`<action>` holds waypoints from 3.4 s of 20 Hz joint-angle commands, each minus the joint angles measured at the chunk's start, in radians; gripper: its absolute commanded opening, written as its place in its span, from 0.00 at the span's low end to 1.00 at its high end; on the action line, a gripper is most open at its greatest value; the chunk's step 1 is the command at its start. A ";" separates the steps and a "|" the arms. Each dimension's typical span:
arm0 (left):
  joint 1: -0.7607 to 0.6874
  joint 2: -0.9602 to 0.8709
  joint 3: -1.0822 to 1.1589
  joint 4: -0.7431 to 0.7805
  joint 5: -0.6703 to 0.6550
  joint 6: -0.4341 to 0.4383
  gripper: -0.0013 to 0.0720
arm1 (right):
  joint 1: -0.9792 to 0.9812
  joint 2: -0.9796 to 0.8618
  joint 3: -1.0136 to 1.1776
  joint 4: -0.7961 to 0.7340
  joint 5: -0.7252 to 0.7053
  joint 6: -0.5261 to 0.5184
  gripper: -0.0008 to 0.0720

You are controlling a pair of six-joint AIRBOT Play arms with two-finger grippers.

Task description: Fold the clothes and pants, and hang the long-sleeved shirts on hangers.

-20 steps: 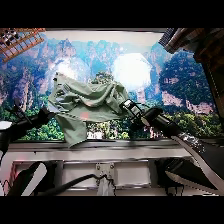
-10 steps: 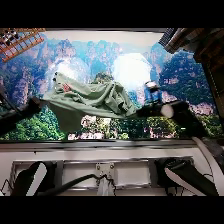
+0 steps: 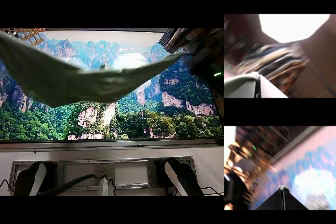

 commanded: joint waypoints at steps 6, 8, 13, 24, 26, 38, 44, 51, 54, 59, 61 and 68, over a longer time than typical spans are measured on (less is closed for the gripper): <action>0.001 0.006 0.358 -0.021 0.044 -0.053 0.02 | -0.128 0.015 0.287 0.111 -0.095 0.063 0.04; 0.001 0.006 0.415 -0.021 0.045 -0.053 0.02 | -0.150 0.015 0.341 0.106 -0.095 0.063 0.04; 0.001 0.025 0.545 0.183 0.111 -0.061 0.02 | -0.188 0.016 0.468 -0.007 -0.096 0.068 0.04; 0.001 0.203 0.547 0.572 0.183 -0.188 0.02 | -0.185 0.063 0.583 -0.177 0.047 0.104 0.04; 0.001 0.231 0.547 0.602 0.186 -0.188 0.02 | -0.185 0.098 0.583 -0.253 0.047 0.105 0.04; 0.000 0.119 0.498 0.884 -0.031 -0.320 0.02 | -0.089 0.035 0.520 -0.493 0.151 0.179 0.04; -0.114 -0.275 0.498 0.840 -0.224 -0.258 0.02 | -0.039 -0.347 0.509 -0.358 0.227 0.134 0.04; -0.343 -0.709 0.498 1.162 -0.022 -0.316 0.02 | 0.098 -0.800 0.512 -0.358 -0.038 0.089 0.04; -0.352 -0.819 0.498 1.240 0.096 -0.372 0.02 | 0.098 -0.923 0.512 -0.358 -0.127 0.089 0.04; -0.387 -0.935 0.498 1.241 0.185 -0.371 0.02 | 0.097 -1.024 0.512 -0.364 -0.158 0.064 0.04; -0.388 -0.955 0.497 1.240 0.166 -0.372 0.02 | 0.097 -1.032 0.512 -0.368 -0.156 0.057 0.04; -0.388 -0.961 0.497 1.357 -0.036 -0.410 0.02 | 0.102 -1.033 0.510 -0.484 0.015 0.054 0.04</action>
